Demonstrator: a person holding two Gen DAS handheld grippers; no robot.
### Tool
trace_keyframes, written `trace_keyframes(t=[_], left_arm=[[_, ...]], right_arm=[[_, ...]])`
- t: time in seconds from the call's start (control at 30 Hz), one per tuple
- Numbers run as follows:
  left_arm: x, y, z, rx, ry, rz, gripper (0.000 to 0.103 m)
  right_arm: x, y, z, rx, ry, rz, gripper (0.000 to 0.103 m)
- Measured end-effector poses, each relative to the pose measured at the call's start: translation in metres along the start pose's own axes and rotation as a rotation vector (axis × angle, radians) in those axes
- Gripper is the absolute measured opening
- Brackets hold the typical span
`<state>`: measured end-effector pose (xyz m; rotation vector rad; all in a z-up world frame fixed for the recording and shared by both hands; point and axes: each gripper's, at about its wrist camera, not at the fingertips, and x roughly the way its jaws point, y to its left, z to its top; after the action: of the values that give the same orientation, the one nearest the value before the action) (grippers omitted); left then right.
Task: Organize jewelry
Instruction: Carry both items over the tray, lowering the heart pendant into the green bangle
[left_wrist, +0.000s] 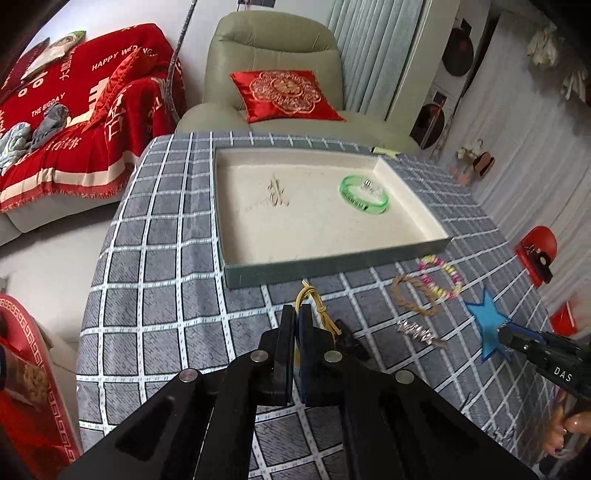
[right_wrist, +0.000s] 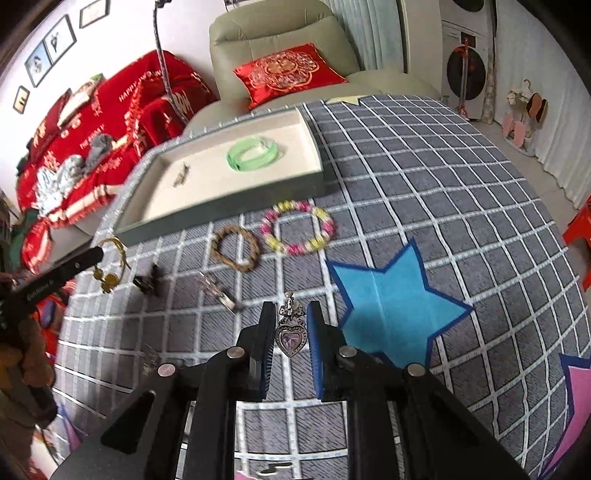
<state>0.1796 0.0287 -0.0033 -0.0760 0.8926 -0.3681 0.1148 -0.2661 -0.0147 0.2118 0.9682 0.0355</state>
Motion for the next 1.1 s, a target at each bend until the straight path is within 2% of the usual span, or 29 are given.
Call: trace_keyframes(t=[0.27,0.5,0.8,1.1], left_arm=[[-0.006,-0.003,0.028,-0.008,-0.039,-0.033,0.017],[-0.001,-0.004,0.058,-0.007,-0.069,-0.022,0.017],[0.019,0.003,0.106,-0.027,-0.089,-0.003,0.017],[0.068,0.010,0.127,-0.036,-0.024,0.035,0.017]], right_arm=[[-0.006,0.009,0.046,0.002,-0.041,0.066,0.019],[0.003,0.019,0.096,-0.006,-0.057,0.132,0.019],[0.042,0.036,0.156,-0.043,-0.036,0.140,0.019],[0.095,0.047,0.189,-0.045,0.024,0.142,0.019]])
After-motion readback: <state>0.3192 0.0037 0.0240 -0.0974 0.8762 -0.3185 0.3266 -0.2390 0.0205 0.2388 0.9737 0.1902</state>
